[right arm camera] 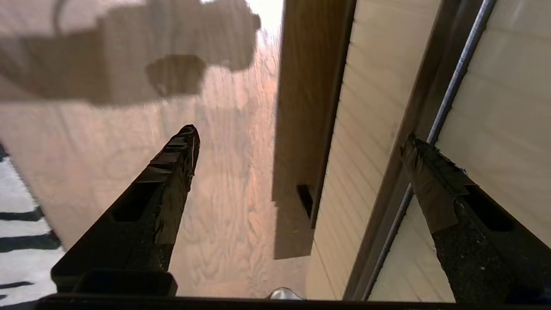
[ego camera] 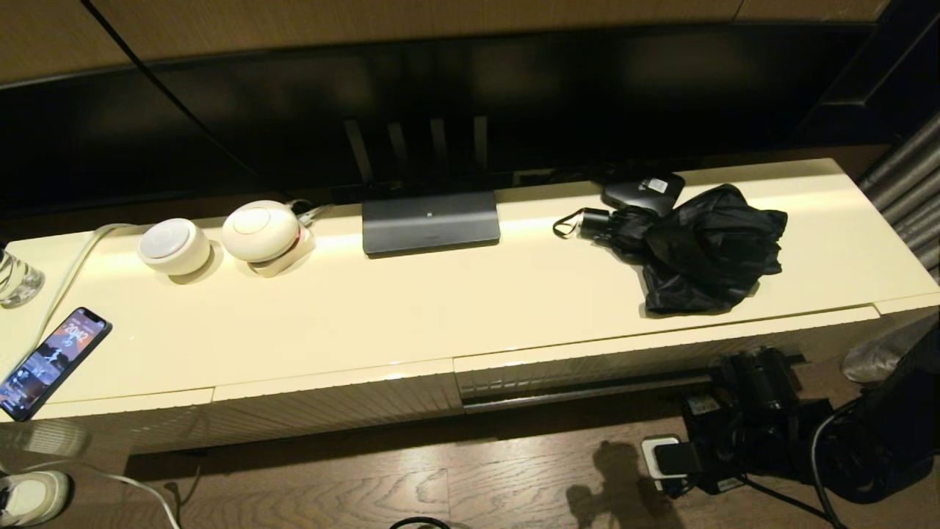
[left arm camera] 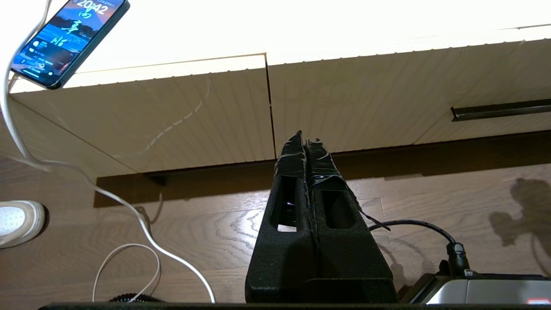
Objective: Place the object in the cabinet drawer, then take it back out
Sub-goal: Open the drawer
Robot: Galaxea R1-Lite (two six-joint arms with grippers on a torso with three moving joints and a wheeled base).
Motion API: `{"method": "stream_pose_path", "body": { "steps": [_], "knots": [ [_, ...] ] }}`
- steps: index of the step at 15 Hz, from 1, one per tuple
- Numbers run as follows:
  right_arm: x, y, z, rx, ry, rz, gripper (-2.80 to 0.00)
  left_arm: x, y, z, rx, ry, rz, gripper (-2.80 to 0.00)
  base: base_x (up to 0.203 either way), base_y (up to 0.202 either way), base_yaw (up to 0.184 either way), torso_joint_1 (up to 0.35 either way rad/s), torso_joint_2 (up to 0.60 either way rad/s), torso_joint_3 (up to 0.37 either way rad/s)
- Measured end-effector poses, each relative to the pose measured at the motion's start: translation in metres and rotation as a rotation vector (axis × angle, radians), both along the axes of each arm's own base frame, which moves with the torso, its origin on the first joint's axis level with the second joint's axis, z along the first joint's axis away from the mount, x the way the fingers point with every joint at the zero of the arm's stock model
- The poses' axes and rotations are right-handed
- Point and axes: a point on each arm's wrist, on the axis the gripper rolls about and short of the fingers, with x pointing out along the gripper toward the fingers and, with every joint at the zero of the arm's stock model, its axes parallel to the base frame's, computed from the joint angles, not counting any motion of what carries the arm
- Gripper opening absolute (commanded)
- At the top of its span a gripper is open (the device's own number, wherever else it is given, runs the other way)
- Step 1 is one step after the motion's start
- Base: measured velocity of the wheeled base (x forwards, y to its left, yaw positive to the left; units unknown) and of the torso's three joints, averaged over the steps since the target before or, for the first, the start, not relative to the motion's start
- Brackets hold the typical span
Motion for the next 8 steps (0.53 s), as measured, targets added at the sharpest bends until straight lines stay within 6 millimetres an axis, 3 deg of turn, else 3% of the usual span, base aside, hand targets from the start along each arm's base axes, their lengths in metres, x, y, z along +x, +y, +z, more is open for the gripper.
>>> {"method": "stream_pose_path", "body": {
  "steps": [8],
  "knots": [
    [0.020,-0.002,-0.004,-0.008,-0.037,-0.004,0.00,0.000,0.000,0.000,0.001,0.001,0.000,-2.80,0.000,0.000,0.000,0.000,0.00,0.000]
  ]
}}
